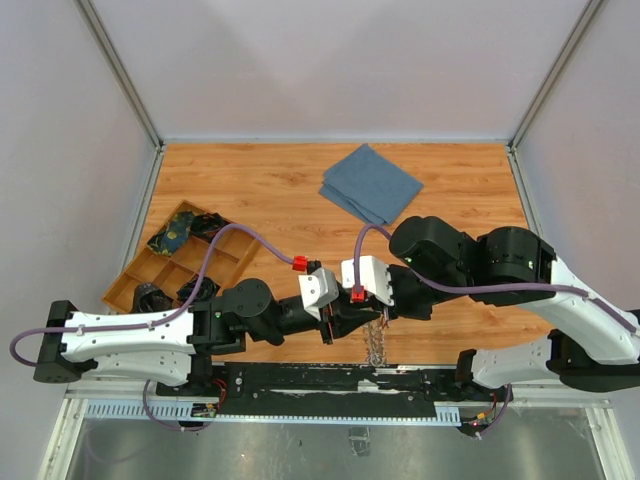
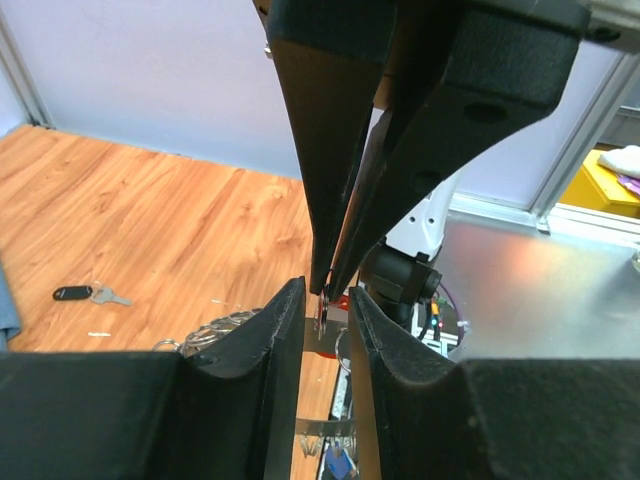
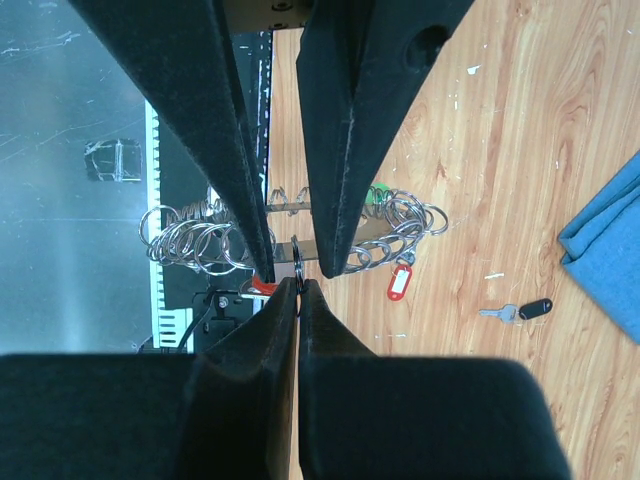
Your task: Put the keys on the keyring
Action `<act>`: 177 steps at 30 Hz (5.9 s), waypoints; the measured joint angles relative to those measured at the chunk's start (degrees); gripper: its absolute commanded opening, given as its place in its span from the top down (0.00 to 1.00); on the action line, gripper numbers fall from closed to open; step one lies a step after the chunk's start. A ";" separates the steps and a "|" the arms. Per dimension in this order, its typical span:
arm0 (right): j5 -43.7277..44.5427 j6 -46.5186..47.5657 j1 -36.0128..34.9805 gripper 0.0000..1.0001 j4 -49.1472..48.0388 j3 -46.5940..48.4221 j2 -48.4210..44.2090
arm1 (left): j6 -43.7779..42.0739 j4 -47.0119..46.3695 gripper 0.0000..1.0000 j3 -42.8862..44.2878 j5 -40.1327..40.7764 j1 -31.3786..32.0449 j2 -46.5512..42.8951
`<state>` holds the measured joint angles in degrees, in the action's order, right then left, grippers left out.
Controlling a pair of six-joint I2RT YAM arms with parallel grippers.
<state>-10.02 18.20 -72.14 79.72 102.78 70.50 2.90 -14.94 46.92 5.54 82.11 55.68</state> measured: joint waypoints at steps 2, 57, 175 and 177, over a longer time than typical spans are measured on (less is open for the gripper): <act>0.00 0.00 0.00 1.00 -0.17 0.00 -0.22 | 0.13 0.00 0.73 0.00 -0.20 0.00 0.37; 28.22 -58.55 0.00 0.65 -43.58 -35.82 -30.75 | 3.02 -0.50 0.99 -3.89 17.35 0.11 -3.52; -9.51 -8.85 0.17 0.69 -64.54 -50.66 -39.50 | 3.41 -4.74 0.99 -4.61 -6.25 0.11 -8.17; -9.51 -8.85 0.17 0.70 -64.37 -50.66 -39.65 | 3.41 -4.74 1.00 -4.61 -6.40 0.11 -8.17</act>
<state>-19.53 9.34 -71.96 15.35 52.12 30.85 6.31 -19.68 42.30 -0.86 82.21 47.51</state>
